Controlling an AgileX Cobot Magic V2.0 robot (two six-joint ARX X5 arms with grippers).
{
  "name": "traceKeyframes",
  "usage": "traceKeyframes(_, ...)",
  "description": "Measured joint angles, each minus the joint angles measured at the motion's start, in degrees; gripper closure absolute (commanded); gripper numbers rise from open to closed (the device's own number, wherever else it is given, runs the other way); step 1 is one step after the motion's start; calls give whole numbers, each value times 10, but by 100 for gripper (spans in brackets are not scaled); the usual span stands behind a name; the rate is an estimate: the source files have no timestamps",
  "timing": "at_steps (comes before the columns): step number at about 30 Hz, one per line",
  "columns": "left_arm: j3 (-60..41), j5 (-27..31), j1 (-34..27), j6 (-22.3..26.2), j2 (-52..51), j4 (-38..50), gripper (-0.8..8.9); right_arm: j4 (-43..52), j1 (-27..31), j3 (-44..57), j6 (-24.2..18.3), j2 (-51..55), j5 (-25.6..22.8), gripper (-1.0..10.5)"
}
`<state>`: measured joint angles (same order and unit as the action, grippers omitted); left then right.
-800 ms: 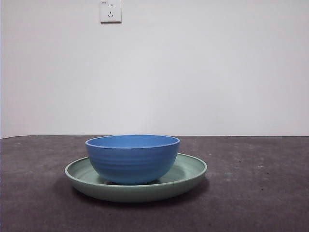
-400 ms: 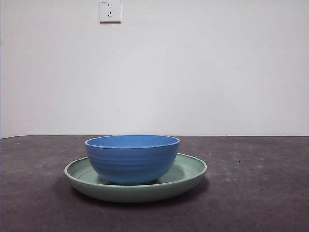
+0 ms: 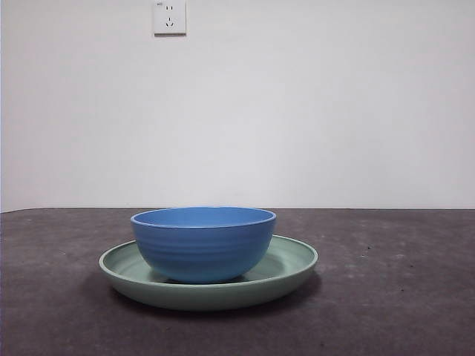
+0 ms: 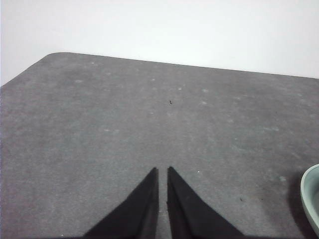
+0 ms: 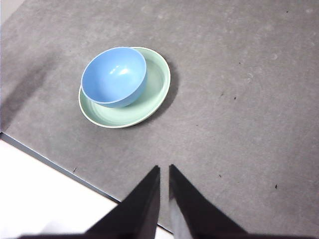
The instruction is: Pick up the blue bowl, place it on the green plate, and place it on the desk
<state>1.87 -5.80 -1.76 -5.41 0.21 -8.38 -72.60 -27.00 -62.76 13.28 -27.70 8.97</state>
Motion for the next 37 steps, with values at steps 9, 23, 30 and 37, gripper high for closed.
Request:
traceKeyframes(9,0,0,0,0,0,0,785,0,0,0,0,0,0,922)
traceKeyframes(23,0,0,0,0,0,0,785,28,86,42,0,17,0,922)
traceKeyframes(30,0,0,0,0,0,0,785,250,216,238,-19,103,0,922)
traceKeyframes(37,0,0,0,0,0,0,785,640,275,512,-48,234,-10,922)
